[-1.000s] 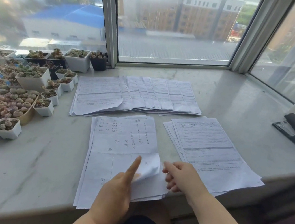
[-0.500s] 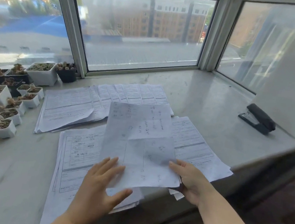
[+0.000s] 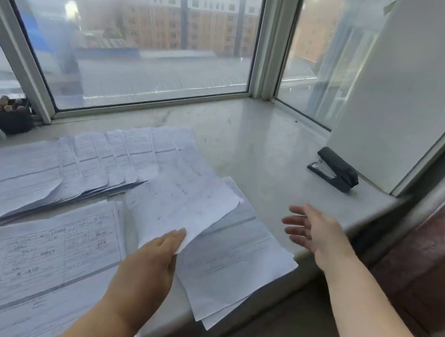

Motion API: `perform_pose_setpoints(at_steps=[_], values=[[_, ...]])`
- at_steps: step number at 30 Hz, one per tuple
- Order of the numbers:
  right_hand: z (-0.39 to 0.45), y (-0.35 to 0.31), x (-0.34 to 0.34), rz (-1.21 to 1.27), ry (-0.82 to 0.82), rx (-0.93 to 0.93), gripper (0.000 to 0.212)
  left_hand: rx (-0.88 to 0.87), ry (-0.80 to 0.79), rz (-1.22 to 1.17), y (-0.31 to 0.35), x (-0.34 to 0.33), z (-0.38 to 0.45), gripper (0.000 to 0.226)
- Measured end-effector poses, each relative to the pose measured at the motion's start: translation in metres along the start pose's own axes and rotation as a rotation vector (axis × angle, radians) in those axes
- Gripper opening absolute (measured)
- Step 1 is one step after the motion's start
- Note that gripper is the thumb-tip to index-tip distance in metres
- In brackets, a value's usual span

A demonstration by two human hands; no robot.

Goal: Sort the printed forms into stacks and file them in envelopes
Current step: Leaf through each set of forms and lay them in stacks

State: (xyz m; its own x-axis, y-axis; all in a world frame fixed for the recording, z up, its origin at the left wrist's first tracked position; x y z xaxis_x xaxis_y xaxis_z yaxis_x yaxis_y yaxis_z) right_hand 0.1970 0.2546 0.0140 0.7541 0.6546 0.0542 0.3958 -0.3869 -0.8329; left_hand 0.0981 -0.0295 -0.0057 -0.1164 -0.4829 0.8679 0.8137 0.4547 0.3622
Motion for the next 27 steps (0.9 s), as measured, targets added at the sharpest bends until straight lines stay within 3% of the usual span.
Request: perform_pose_setpoints(at_steps=[2,4,6,8,11,13,19,24,27], values=[[0.018,0.015,0.032,-0.001,0.187,-0.028,0.033,-0.006,-0.069,0.011,0.01,-0.017,0.006,0.046],[0.023,0.041,0.047,-0.048,0.303,-0.055,0.037,-0.021,-0.234,0.053,0.02,-0.037,0.008,0.047],[0.014,0.075,0.045,-0.058,0.305,-0.129,0.05,-0.043,-0.426,0.143,0.029,-0.052,0.008,0.051],[-0.004,0.107,0.029,-0.053,0.184,-0.232,0.055,-0.046,-0.506,0.208,0.029,-0.061,0.008,0.06],[-0.022,0.132,-0.005,-0.071,-0.069,-0.293,0.037,-0.069,-0.566,0.275,0.029,-0.064,0.011,0.072],[-0.027,0.134,-0.025,-0.081,-0.138,-0.271,0.019,-0.117,-0.603,0.315,0.033,-0.062,0.012,0.073],[-0.02,0.111,-0.04,0.121,-0.045,-0.268,0.023,-0.168,-0.639,0.332,0.046,-0.061,0.03,0.074],[0.003,0.086,-0.037,0.119,-0.042,-0.291,0.03,-0.095,-0.6,0.211,0.047,-0.072,0.052,0.076],[0.022,0.07,-0.033,0.003,-0.039,-0.296,0.019,-0.061,-0.571,0.231,0.046,-0.072,0.051,0.075]])
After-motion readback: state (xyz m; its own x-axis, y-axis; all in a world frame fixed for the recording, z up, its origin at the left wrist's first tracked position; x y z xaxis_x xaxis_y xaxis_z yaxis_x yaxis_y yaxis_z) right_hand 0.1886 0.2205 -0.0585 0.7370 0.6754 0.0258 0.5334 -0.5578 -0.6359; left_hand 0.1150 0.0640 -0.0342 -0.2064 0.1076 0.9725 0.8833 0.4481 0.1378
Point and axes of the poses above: each hand's wrist, its own z-axis towards the middle knuckle, its own x-axis out of the back of the hand, y = z × x, the point moved 2 cm from there along z, towards the middle knuckle, and after that the axes turned 14 degrees about -x, right-handed, at the moved point
